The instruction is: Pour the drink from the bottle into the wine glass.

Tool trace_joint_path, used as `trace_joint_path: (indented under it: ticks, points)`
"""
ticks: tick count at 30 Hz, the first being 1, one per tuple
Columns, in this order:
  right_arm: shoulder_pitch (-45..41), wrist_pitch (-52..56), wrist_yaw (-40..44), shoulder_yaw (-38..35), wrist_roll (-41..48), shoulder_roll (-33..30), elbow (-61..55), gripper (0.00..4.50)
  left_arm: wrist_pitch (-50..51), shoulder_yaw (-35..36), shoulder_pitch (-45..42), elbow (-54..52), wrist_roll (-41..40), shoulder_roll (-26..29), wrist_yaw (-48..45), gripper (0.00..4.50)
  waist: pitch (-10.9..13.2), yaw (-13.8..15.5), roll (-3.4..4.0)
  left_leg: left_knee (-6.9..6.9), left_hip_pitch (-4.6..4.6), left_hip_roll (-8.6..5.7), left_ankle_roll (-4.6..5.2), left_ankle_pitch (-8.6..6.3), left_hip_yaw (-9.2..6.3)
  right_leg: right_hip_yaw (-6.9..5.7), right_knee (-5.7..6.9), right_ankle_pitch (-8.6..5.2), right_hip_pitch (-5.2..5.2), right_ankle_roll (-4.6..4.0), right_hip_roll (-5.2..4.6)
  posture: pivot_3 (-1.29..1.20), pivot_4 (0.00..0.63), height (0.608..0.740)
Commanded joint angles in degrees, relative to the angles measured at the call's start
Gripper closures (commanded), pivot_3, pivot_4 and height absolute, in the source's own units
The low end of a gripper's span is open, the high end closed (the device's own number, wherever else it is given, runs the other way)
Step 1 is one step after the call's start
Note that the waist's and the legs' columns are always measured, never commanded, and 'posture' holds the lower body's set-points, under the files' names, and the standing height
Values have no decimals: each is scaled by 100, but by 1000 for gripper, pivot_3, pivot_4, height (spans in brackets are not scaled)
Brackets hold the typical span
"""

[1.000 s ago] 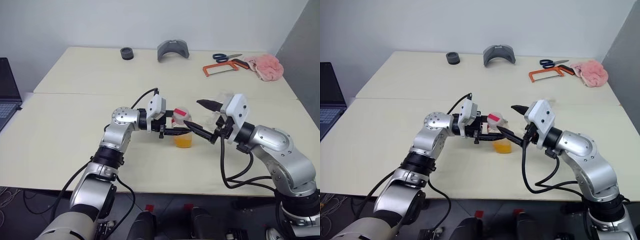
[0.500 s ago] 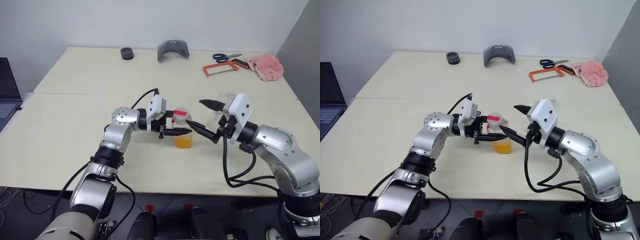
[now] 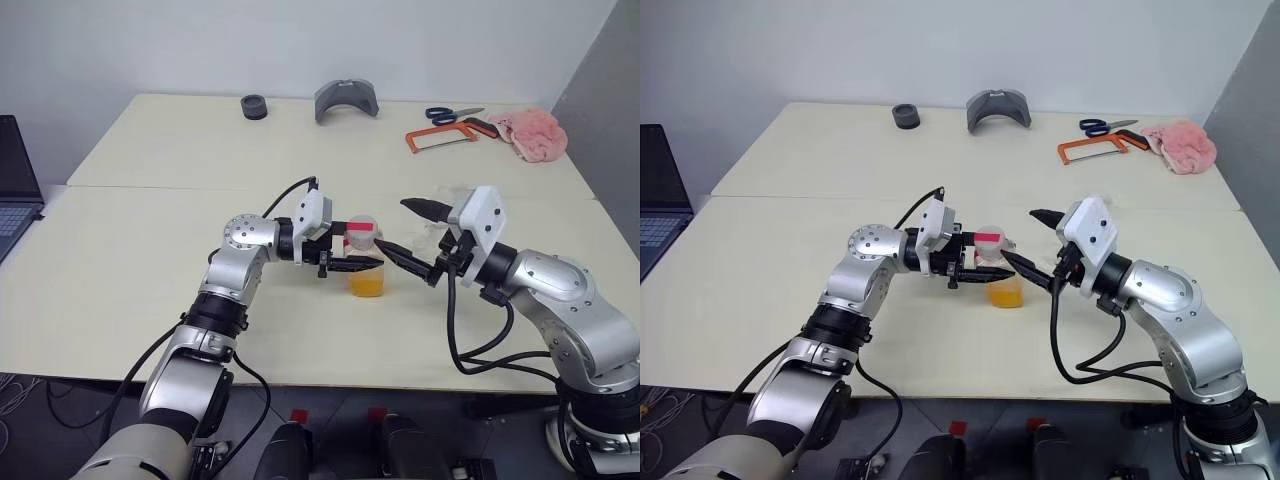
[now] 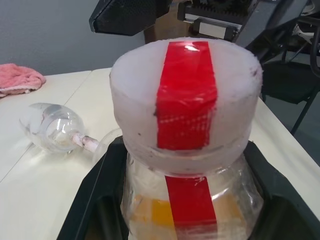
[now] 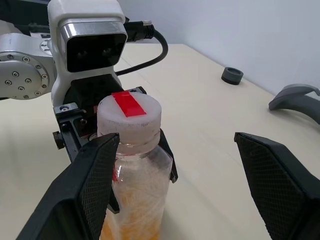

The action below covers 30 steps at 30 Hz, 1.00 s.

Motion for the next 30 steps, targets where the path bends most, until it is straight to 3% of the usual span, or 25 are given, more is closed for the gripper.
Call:
trace_joint_path:
  ticks: [1,30]
  points:
    - [0,-79,25,-133,45,-35,-99,572,-99,59,-45,-177,-45,21,-13,2336,0,0,0,0,0,0,0,0,0,0,0,0,0,0,0,0,150,740]
    - [-35,-150,-16,-119,-58,-23,31,572,-80,37,-18,-235,-44,17,-14,2336,0,0,0,0,0,0,0,0,2,0,0,0,0,0,0,0,150,740]
